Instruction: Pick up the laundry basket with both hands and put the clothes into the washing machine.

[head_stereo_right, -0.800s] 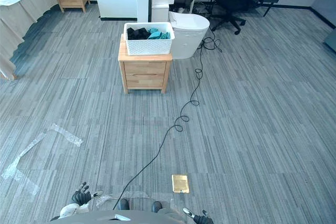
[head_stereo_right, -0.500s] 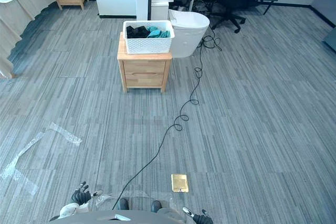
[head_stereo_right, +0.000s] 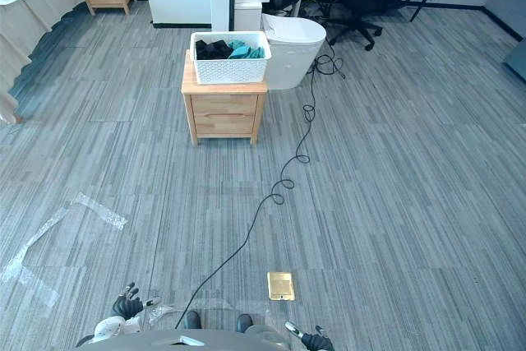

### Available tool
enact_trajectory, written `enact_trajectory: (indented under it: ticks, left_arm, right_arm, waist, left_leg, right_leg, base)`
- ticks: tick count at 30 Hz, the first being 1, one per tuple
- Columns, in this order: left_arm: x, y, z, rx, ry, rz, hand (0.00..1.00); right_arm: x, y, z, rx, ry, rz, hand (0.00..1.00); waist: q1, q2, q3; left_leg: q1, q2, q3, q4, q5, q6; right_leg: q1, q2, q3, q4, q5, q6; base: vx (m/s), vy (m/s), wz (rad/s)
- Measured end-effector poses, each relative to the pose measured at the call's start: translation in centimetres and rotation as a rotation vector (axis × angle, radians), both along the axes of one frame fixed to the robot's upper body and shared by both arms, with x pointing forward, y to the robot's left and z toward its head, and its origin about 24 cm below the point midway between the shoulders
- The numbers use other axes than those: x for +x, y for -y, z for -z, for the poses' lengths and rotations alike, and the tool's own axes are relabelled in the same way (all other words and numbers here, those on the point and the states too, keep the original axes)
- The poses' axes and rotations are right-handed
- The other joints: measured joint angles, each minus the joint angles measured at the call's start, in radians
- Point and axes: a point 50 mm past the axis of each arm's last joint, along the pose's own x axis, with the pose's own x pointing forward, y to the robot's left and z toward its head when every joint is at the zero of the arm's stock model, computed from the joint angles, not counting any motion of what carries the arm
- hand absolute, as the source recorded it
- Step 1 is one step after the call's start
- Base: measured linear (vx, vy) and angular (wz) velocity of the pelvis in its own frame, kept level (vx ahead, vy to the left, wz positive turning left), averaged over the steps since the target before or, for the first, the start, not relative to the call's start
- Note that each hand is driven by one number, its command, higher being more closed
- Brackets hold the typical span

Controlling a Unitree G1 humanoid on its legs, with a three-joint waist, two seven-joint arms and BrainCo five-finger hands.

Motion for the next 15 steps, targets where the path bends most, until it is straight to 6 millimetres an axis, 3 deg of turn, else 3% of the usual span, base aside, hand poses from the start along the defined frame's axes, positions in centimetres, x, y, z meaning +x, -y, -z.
enact_trajectory:
  ticks: [10, 13, 15]
  left_arm:
    - [0.6, 0.0, -0.1, -0.001, 0.014, 0.0, 0.0]
    - [0.4, -0.2, -0.1, 0.0, 0.011, -0.018, 0.0]
    - [0.7, -0.8, -0.4, 0.005, 0.04, -0.06, 0.0]
  right_arm:
    - [0.2, 0.0, 0.0, 0.002, 0.002, -0.001, 0.0]
    - [0.5, 0.0, -0.1, -0.001, 0.014, 0.0, 0.0]
    - [1.1, -0.1, -0.3, -0.002, 0.049, -0.002, 0.0]
  waist:
    - [-0.001, -0.001, 0.003]
    - [0.0, 0.002, 0.014]
    - [0.005, -0.006, 0.054]
  left_leg:
    - [-0.024, 0.0, -0.009, 0.0, 0.002, 0.003]
    - [-0.024, 0.006, -0.004, 0.009, -0.021, -0.008]
    - [-0.112, 0.036, 0.014, 0.253, -0.154, -0.033]
  right_leg:
    - [-0.019, 0.0, -0.011, -0.003, 0.002, -0.004]
    - [-0.038, 0.002, -0.012, 0.053, -0.041, -0.009]
    - [-0.065, -0.007, -0.015, 0.175, -0.132, -0.024]
  base:
    - [0.0, -0.002, 0.03]
    - [0.01, -0.008, 0.03]
    - [0.02, -0.038, 0.1]
